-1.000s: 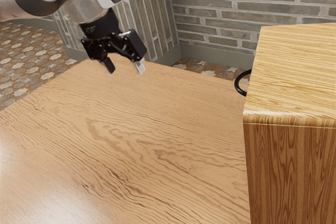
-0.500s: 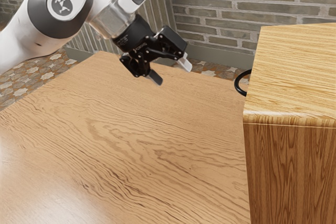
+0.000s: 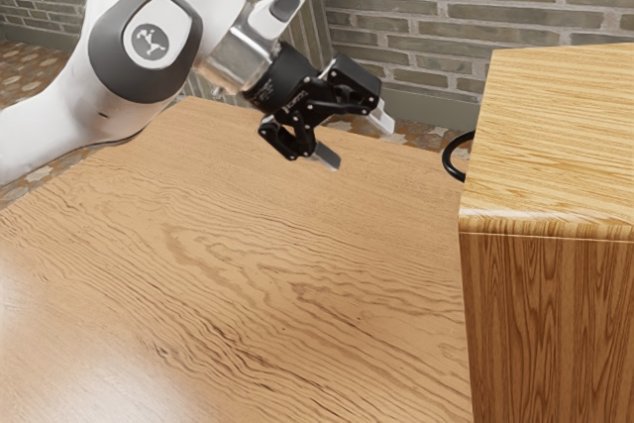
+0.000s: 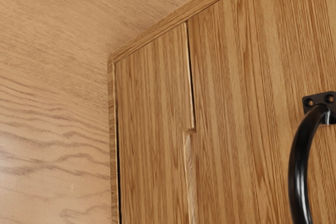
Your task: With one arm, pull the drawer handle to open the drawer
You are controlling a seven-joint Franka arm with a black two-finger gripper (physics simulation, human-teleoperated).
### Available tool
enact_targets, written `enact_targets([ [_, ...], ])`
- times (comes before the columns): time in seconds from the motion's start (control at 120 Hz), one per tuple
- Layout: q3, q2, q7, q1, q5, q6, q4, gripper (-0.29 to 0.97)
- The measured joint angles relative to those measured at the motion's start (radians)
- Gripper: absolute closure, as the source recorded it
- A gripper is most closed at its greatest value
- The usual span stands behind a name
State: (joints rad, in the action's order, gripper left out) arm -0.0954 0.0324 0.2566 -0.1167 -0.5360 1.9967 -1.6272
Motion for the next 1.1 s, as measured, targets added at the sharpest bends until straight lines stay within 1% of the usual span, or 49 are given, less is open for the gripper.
enact_targets([
  [0.283,0.022,-0.032,0.016,-0.029,-0.011,0.050,0.002,0.00],
  [0.683,0.022,-0.062,0.029,-0.095,-0.006,0.079,0.002,0.00],
  [1.1,0.023,-0.059,0.036,-0.078,-0.001,0.085,-0.021,0.00],
])
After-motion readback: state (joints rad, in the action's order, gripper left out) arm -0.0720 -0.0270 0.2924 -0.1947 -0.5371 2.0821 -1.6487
